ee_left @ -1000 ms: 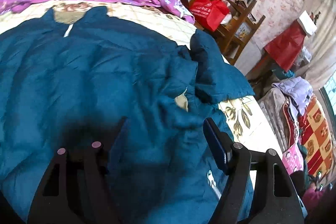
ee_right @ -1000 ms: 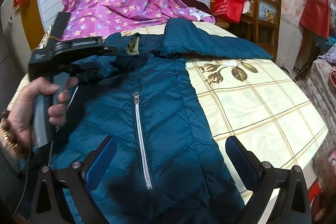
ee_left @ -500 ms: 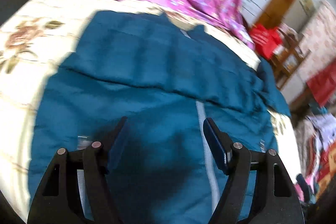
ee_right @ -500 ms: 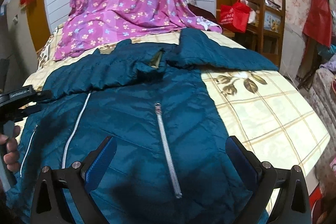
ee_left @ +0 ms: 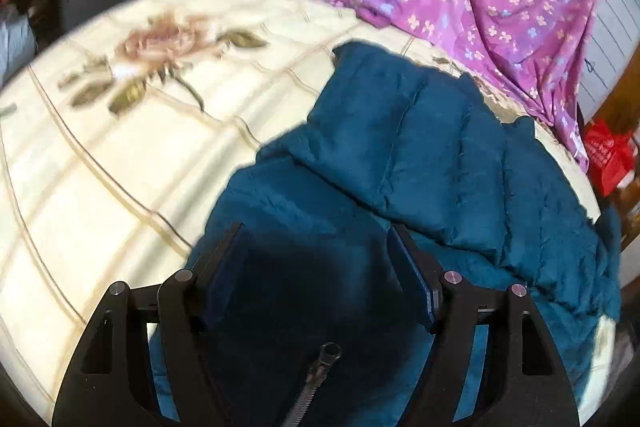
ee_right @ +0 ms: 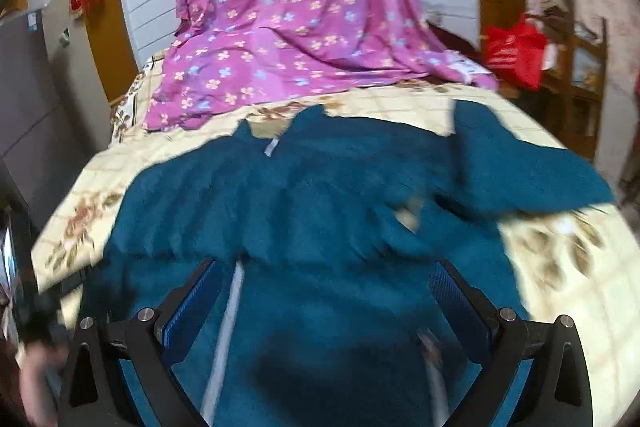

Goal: Fold large clothes
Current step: 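Move the right tool to the jacket's side panel and grasp it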

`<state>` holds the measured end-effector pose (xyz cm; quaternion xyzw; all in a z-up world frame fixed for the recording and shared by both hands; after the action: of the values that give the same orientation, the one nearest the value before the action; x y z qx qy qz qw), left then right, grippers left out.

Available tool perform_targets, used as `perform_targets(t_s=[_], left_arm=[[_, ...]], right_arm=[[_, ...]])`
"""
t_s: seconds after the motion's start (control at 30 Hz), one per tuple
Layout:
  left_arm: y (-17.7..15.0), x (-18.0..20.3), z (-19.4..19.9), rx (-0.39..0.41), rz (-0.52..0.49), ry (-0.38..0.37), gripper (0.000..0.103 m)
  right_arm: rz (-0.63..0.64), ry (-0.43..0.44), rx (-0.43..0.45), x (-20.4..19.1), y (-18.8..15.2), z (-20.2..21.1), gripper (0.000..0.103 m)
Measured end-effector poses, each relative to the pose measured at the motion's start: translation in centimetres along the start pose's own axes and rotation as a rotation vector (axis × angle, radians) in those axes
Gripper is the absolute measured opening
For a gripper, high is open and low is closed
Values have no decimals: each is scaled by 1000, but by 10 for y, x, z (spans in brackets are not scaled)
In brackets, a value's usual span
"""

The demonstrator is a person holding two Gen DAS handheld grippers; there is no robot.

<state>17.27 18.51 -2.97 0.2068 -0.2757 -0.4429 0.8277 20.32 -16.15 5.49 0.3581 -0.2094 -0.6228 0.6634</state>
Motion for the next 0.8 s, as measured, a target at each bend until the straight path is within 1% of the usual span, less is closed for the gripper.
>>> perform_targets(t_s=[0.03,0.07,0.1,0.13,0.17,0.23,0.27,0.3,0.37,0.4,0.43,0.5,0.67,0.7,0.8], left_arm=[[2,0,-2,-5,2,-4,72],[3,2,-1,1,-11,-2,72],[4,5,1,5,-24,-12,72],[5,6,2,8,-27,-25,72],[7,7,5,14,-27,-34,72],[9,9,7,21,-26,-45,72],[10,8,6,15,-20,-49,72],[10,11,4,8,-16,-47,72],[9,7,-4,-22,-4,-24,72],[4,9,-1,-30,-1,-16,72],[3,7,-5,-45,4,-4,72],[-1,6,-9,-63,-2,4,72],[-9,13,-16,-61,-73,53,73],[-11,14,-16,-61,-82,57,75],[-15,16,-18,-59,-109,78,76]], right_arm=[[-12,24,-11,-5,6,-20,103],[-12,24,-11,-5,6,-20,103],[12,37,-18,-13,10,-49,103],[31,39,-27,-13,11,-62,103],[37,43,-46,-10,10,-74,103],[5,56,-103,3,7,-93,103],[-20,38,-145,17,5,-105,103],[-32,7,-152,27,5,-109,103],[-72,-67,-149,55,3,-109,103],[-110,-71,-163,68,0,-110,103],[-153,-58,-182,78,-4,-111,103],[-191,-7,-177,88,-7,-109,103],[-128,-5,-184,81,-12,-109,103],[-126,2,-187,81,-11,-108,103],[-145,34,-180,85,-14,-101,103]])
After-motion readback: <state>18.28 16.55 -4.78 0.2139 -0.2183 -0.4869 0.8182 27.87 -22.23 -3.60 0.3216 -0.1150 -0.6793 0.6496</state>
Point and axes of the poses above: each gripper's, at about its wrist camera, not at the fingertips, and z roughly against the way its jaws point, x to its right, y to its top, the point moved 3 cm from there along -z, roughly the way its jaws point, and after that the axes turned 1 degree about x, right-handed, at the moved point
